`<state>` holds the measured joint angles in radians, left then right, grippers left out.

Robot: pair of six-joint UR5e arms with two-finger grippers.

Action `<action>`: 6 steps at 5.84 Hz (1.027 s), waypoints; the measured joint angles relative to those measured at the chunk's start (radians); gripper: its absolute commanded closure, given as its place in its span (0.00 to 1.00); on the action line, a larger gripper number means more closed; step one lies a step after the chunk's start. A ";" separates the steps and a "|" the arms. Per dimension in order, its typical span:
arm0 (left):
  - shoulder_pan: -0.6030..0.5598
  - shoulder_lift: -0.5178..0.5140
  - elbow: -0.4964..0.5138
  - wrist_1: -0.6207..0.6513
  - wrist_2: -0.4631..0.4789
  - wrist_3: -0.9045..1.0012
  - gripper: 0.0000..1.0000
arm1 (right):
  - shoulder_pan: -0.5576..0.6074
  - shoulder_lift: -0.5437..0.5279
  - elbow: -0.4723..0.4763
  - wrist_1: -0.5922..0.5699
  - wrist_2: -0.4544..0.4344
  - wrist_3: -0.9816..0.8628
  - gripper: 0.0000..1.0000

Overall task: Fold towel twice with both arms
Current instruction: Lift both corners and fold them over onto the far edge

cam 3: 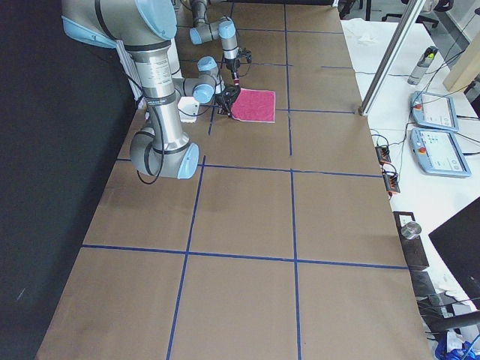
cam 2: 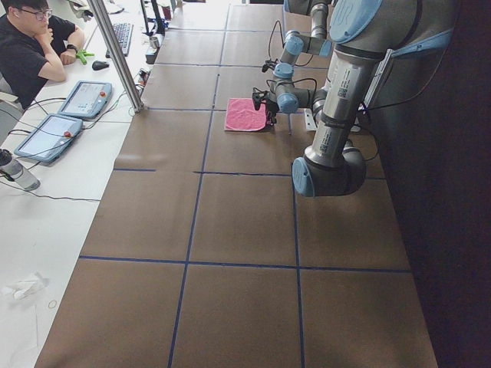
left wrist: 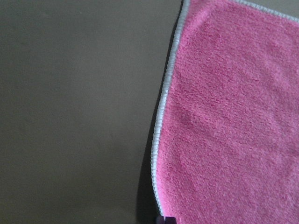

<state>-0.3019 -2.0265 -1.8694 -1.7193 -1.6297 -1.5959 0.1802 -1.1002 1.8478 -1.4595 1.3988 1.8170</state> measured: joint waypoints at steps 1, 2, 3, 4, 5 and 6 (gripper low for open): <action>-0.003 -0.001 -0.031 0.011 -0.005 0.006 0.97 | 0.009 0.000 0.055 -0.041 0.005 -0.004 1.00; -0.010 -0.002 -0.091 0.054 -0.024 0.010 0.97 | 0.014 0.000 0.141 -0.121 0.015 -0.005 1.00; -0.017 -0.003 -0.168 0.124 -0.050 0.012 0.97 | 0.020 0.000 0.229 -0.193 0.029 -0.005 1.00; -0.021 -0.011 -0.222 0.179 -0.064 0.013 0.97 | 0.026 0.001 0.285 -0.238 0.040 -0.005 1.00; -0.026 -0.022 -0.242 0.208 -0.069 0.014 0.96 | 0.029 0.001 0.302 -0.259 0.045 -0.008 1.00; -0.037 -0.026 -0.235 0.216 -0.069 0.029 0.96 | 0.038 0.002 0.289 -0.263 0.045 -0.013 1.00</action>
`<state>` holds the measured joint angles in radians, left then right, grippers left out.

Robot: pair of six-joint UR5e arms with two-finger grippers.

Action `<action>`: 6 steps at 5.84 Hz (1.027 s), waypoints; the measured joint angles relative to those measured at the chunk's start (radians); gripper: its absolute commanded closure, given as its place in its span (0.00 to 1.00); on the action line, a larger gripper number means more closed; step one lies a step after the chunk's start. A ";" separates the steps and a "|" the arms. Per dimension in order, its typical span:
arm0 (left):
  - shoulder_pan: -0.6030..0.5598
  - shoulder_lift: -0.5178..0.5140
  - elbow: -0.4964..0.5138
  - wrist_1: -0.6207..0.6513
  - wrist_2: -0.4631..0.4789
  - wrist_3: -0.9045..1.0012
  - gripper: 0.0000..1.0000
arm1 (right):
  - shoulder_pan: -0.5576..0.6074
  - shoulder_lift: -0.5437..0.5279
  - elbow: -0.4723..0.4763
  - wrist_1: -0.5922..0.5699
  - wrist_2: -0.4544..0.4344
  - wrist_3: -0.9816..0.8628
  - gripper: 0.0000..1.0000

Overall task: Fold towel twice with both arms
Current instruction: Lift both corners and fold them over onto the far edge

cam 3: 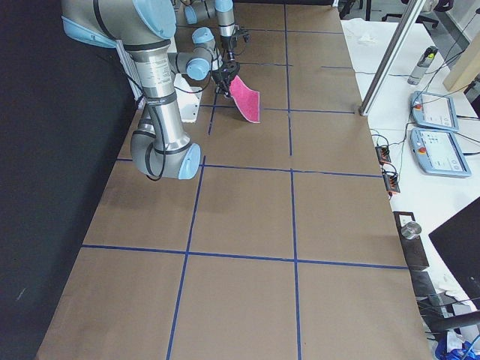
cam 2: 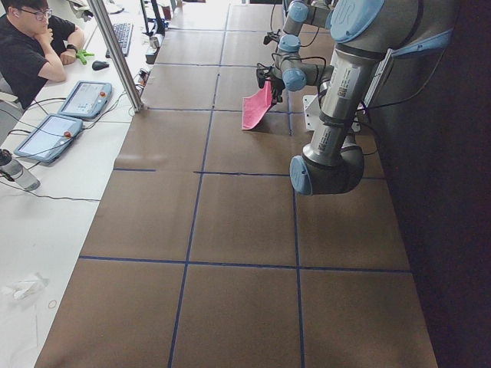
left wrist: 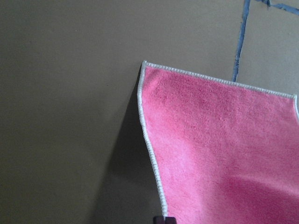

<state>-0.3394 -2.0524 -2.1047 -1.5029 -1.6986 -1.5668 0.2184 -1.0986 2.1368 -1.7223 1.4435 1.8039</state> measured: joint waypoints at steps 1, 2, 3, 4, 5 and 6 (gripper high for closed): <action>-0.022 -0.004 0.033 -0.003 0.001 0.026 0.96 | 0.021 0.015 -0.041 0.004 -0.001 -0.009 1.00; -0.041 -0.013 0.084 -0.010 0.002 0.046 0.96 | 0.045 0.049 -0.103 0.007 -0.001 -0.018 1.00; -0.050 -0.026 0.133 -0.014 0.004 0.060 0.96 | 0.068 0.083 -0.164 0.009 -0.001 -0.021 1.00; -0.056 -0.048 0.179 -0.019 0.005 0.066 0.96 | 0.086 0.104 -0.218 0.031 -0.002 -0.023 1.00; -0.064 -0.076 0.225 -0.025 0.005 0.069 0.95 | 0.102 0.117 -0.273 0.085 -0.002 -0.022 1.00; -0.075 -0.093 0.258 -0.037 0.004 0.070 0.91 | 0.114 0.122 -0.310 0.129 -0.002 -0.025 0.94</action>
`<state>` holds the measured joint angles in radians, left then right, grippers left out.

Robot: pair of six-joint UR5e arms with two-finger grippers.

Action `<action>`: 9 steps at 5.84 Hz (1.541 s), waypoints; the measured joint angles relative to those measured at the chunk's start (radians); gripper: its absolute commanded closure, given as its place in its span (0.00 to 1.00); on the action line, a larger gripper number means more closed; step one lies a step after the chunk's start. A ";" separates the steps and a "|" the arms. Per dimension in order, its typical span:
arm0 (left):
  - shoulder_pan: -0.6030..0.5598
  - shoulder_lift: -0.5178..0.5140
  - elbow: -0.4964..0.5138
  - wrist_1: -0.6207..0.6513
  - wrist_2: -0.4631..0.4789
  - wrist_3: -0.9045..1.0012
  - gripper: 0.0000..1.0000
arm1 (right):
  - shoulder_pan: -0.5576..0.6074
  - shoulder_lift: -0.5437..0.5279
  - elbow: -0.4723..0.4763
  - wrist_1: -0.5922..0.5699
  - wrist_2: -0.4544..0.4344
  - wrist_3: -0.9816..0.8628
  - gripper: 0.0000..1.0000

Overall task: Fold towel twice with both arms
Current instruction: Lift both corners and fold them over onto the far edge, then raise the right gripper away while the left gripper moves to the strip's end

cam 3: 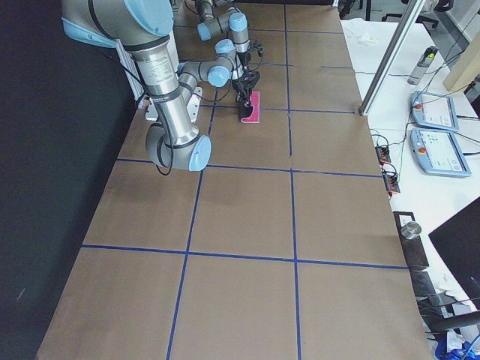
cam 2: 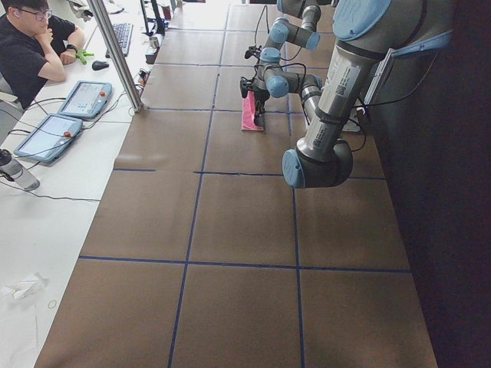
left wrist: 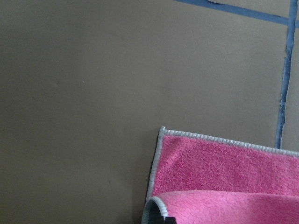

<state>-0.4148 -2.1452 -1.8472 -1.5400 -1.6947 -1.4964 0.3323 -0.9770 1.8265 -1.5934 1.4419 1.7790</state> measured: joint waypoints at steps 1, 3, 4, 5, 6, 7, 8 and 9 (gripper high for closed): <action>-0.012 -0.012 0.026 -0.014 0.000 0.012 0.68 | 0.012 0.001 -0.016 0.015 0.001 -0.011 0.65; -0.073 -0.053 0.122 -0.053 -0.001 0.070 0.00 | 0.082 0.036 -0.080 0.020 0.058 -0.086 0.00; -0.114 -0.065 0.163 -0.085 -0.005 0.123 0.00 | 0.130 0.076 -0.140 0.021 0.099 -0.153 0.00; -0.142 -0.069 0.173 -0.099 -0.036 0.162 0.00 | 0.174 0.099 -0.171 0.020 0.154 -0.223 0.00; -0.153 -0.069 0.172 -0.103 -0.080 0.182 0.00 | 0.217 0.103 -0.178 0.018 0.227 -0.290 0.00; -0.152 -0.063 0.167 -0.112 -0.102 0.190 0.00 | 0.258 0.097 -0.177 0.018 0.288 -0.372 0.00; -0.144 -0.042 0.160 -0.150 -0.108 0.192 0.00 | 0.304 0.073 -0.161 0.019 0.349 -0.465 0.00; -0.123 -0.009 0.154 -0.207 -0.105 0.189 0.02 | 0.345 0.031 -0.121 0.019 0.398 -0.537 0.00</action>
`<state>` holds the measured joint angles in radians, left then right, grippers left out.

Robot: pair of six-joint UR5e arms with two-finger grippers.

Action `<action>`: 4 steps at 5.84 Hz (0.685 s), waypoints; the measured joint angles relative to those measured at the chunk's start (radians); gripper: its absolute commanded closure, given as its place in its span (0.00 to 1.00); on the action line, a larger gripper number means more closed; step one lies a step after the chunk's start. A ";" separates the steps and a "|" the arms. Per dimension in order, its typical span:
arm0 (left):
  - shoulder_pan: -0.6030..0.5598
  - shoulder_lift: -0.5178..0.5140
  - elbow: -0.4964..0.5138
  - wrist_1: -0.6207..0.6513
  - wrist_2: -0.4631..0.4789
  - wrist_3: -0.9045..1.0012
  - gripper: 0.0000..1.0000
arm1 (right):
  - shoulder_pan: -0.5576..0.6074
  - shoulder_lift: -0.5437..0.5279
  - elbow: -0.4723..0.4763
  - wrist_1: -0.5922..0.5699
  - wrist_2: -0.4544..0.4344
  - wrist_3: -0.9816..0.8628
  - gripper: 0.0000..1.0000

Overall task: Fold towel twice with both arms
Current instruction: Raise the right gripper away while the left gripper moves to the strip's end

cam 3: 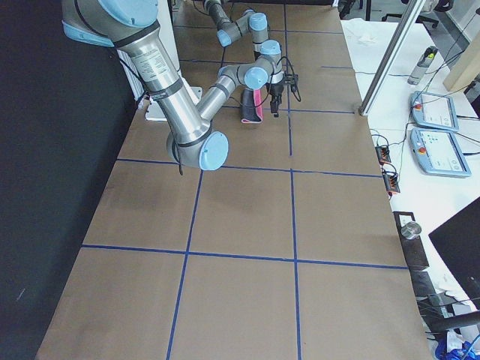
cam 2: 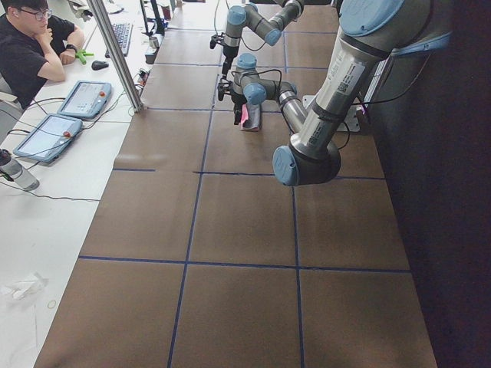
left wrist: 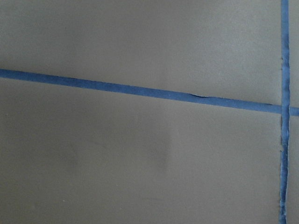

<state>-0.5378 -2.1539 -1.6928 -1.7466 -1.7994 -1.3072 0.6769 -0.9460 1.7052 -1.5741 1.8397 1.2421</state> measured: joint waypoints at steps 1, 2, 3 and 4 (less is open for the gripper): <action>0.028 0.026 -0.002 -0.048 0.013 -0.018 0.18 | 0.030 -0.044 0.046 0.000 0.027 -0.060 0.00; 0.053 0.040 -0.003 -0.084 0.026 -0.060 0.21 | 0.051 -0.072 0.076 0.000 0.046 -0.102 0.00; 0.079 0.052 -0.006 -0.122 0.038 -0.106 0.23 | 0.065 -0.087 0.089 0.001 0.061 -0.124 0.00; 0.109 0.063 -0.007 -0.152 0.059 -0.136 0.23 | 0.071 -0.095 0.094 0.001 0.066 -0.137 0.00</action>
<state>-0.4290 -2.0910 -1.7002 -1.8985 -1.7399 -1.4436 0.7484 -1.0414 1.7991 -1.5727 1.9059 1.1050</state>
